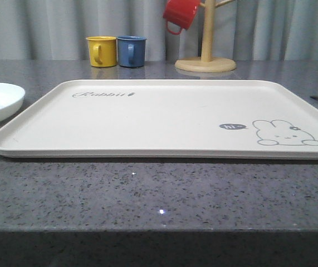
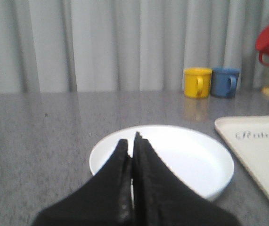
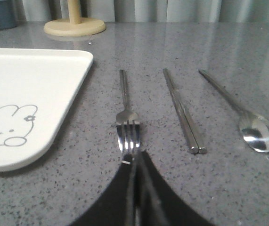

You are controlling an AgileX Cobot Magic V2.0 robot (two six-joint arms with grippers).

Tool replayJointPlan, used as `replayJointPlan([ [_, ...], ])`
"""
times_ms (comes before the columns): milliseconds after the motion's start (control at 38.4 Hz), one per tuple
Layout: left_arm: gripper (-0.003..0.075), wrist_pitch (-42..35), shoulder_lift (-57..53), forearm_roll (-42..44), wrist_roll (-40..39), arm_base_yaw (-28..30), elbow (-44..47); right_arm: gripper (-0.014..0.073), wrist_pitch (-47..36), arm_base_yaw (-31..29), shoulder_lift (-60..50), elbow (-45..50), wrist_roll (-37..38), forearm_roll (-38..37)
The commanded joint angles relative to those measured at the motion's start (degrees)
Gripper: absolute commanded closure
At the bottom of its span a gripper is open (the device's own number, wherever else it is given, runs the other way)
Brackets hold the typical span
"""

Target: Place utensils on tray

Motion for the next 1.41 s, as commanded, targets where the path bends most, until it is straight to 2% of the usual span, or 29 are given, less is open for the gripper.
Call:
replayJointPlan([
  [0, 0.0738, -7.54, -0.97, -0.49, -0.38, 0.12, -3.68, 0.0655, -4.28, -0.36, -0.97, -6.60, -0.84, 0.31],
  [78, 0.0738, -5.58, 0.10, -0.38, -0.38, 0.12, -7.97, 0.0655, 0.62, -0.36, -0.37, -13.14, -0.84, 0.07],
  [182, 0.0738, 1.45, 4.49, 0.91, -0.38, 0.12, -15.20, 0.0655, 7.72, -0.36, 4.24, -21.14, -0.84, -0.71],
  [312, 0.0738, 8.79, 11.75, 1.61, -0.38, 0.12, -21.28, 0.0655, 8.85, -0.36, 11.39, -26.70, -0.84, -1.32],
  [573, 0.0738, 6.34, 20.13, 1.61, -0.25, 0.12, -24.33, 0.0651, 6.88, -0.36, 18.77, -29.53, -0.84, -1.32],
  [651, 0.0731, 6.21, 20.23, 1.61, -0.25, 0.12, -24.33, 0.0611, 6.51, -0.36, 18.77, -29.53, -0.84, -1.32],
  [755, 0.0622, 6.21, 20.23, 1.61, -0.25, 0.12, -24.33, 0.0466, 6.46, -0.36, 18.77, -29.53, -0.84, -1.32],
  [885, 0.0293, 6.21, 20.23, 1.61, -0.25, 0.12, -24.33, 0.0155, 6.46, -0.36, 18.77, -29.53, -0.84, -1.52],
  [963, 0.0115, 6.21, 20.23, 1.61, -0.25, 0.12, -24.33, -0.0001, 6.46, -0.36, 18.77, -29.53, -0.84, -1.66],
  [1015, 0.0045, 6.21, 20.23, 1.61, -0.25, 0.12, -24.33, -0.0073, 6.46, -0.36, 18.77, -29.53, -0.84, -1.66],
  [1041, 0.0021, 6.21, 20.23, 1.61, -0.25, 0.12, -24.33, -0.0065, 6.45, -0.36, 18.77, -29.53, -0.84, -1.66],
  [1380, 0.0090, 6.09, 20.23, -0.15, -0.25, 0.12, -24.59, -0.0047, 6.46, -0.36, 18.77, -29.53, -0.84, -1.66],
])
